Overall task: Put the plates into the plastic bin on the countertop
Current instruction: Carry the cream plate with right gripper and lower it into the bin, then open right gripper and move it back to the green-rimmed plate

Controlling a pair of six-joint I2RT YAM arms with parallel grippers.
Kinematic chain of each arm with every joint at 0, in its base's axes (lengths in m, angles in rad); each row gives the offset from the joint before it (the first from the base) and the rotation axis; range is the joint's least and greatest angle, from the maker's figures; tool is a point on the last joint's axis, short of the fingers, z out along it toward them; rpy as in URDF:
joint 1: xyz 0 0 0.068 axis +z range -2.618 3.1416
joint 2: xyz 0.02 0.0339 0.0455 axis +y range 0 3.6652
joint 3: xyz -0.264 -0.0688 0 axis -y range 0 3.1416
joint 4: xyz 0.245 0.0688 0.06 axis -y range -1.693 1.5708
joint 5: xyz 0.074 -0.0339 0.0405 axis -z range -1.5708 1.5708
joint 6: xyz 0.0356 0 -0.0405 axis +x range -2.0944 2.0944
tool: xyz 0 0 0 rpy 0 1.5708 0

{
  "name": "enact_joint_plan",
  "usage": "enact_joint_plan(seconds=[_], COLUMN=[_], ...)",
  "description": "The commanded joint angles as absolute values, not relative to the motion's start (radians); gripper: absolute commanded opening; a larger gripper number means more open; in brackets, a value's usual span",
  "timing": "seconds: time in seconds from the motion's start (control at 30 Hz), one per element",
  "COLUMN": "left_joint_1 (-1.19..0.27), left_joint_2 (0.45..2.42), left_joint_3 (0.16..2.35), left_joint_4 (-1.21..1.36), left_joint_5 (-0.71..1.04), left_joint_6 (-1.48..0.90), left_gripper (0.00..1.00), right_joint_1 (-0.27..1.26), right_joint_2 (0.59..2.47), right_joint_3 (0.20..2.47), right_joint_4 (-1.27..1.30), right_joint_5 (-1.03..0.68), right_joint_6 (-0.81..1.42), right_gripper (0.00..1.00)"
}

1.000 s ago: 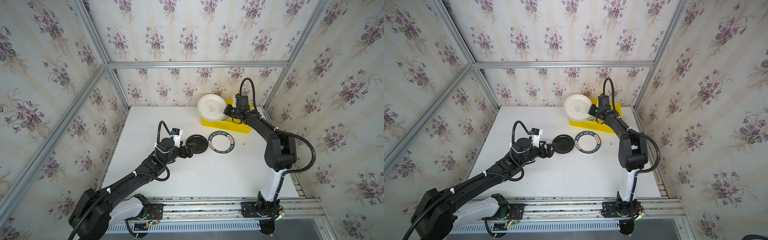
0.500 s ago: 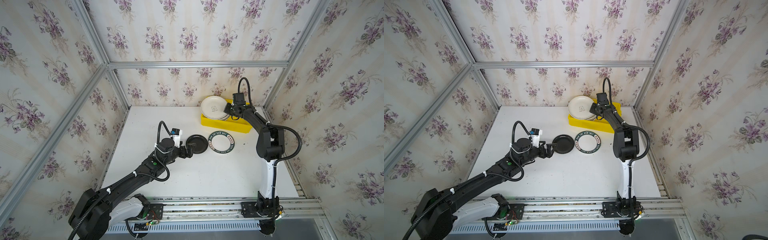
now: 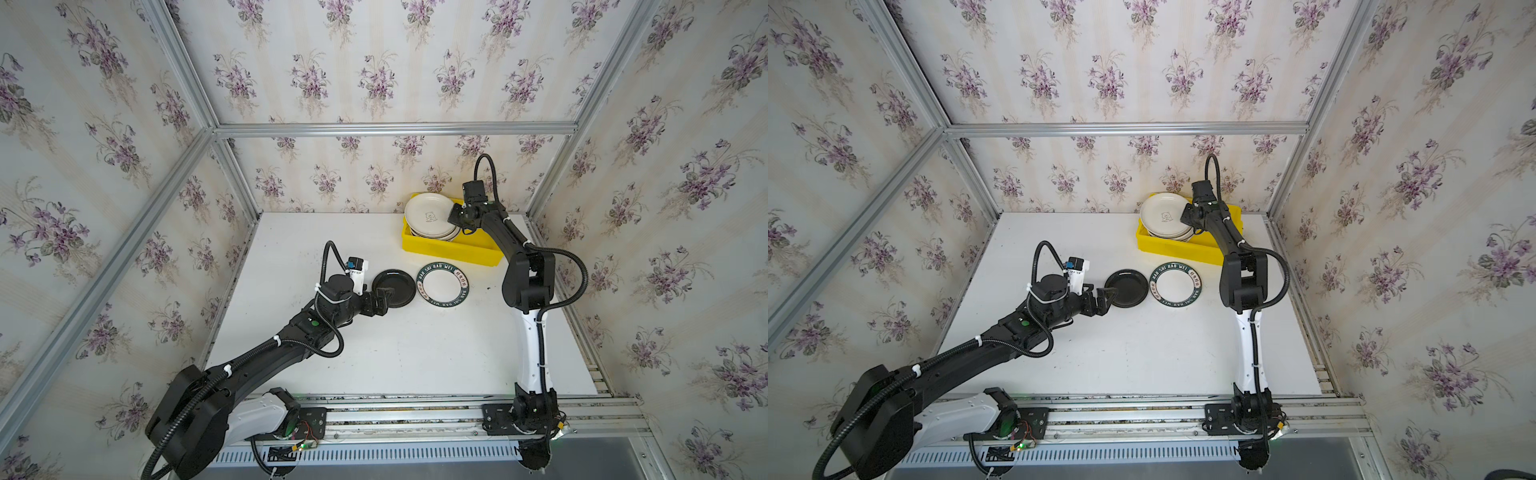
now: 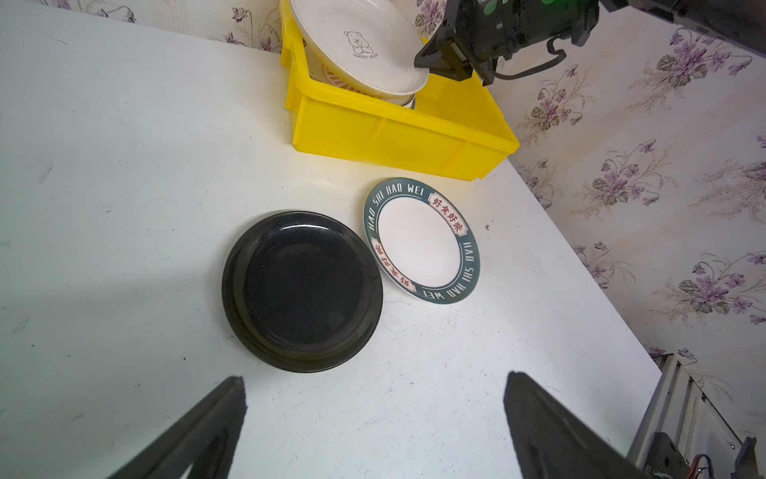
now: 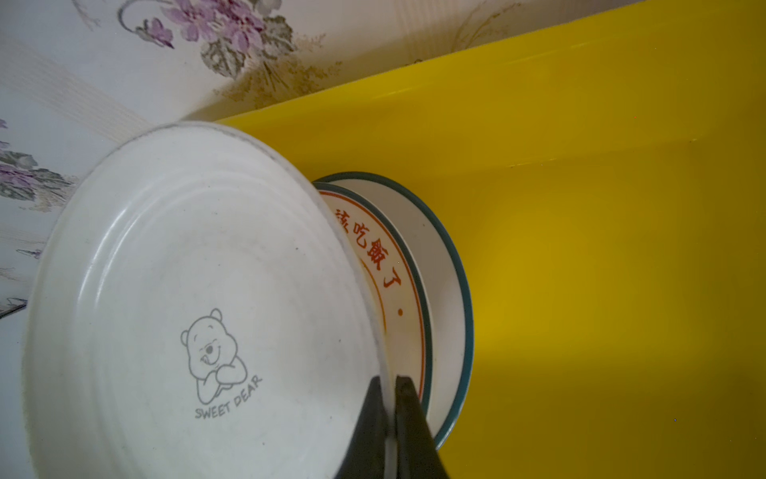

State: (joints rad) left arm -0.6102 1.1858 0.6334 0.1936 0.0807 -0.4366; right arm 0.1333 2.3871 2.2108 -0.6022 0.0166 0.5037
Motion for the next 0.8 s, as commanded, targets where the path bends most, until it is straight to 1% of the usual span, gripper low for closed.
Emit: enact_joint_plan(seconds=[0.0,0.2,0.43,0.47,0.53,0.57,0.63,0.67,0.73,0.77], left_joint_1=[-0.611,-0.610,-0.610,-0.609,-0.611,-0.609,-0.610,-0.609,-0.610,-0.610], left_joint_2=[1.187,1.194,1.198,1.198,1.197,1.197,1.196,1.197,1.196,1.195], left_joint_3=[0.644,0.646,0.649,0.649,0.650,0.650,0.650,0.650,0.650,0.650], left_joint_4=[0.216,0.215,0.214,0.215,0.212,0.212,0.213,0.213,0.212,0.212], left_joint_5=[0.087,0.092,0.096,0.097,0.095,0.097,0.096,0.097,0.097,0.097], left_joint_6=[-0.422,-0.423,-0.423,-0.423,-0.422,-0.422,-0.422,-0.422,-0.422,-0.422], left_gripper=[0.99,0.99,0.99,0.99,0.99,0.99,0.99,0.99,0.99,0.99], right_joint_1=[0.135,0.129,0.123,0.123,0.123,0.123,0.123,0.123,0.123,0.123], right_joint_2=[2.393,2.391,2.391,2.391,2.389,2.386,2.374,2.363,2.326,2.299], right_joint_3=[2.220,2.203,2.201,2.201,2.202,2.201,2.194,2.184,2.151,2.123], right_joint_4=[-0.666,-0.672,-0.653,-0.648,-0.644,-0.643,-0.639,-0.632,-0.612,-0.593], right_joint_5=[0.062,0.090,0.046,0.035,0.022,0.021,0.021,0.022,0.031,0.034], right_joint_6=[0.454,0.452,0.458,0.455,0.453,0.453,0.448,0.442,0.432,0.423], right_gripper=[0.00,0.00,0.00,0.06,0.26,0.38,0.52,0.57,0.62,0.66])
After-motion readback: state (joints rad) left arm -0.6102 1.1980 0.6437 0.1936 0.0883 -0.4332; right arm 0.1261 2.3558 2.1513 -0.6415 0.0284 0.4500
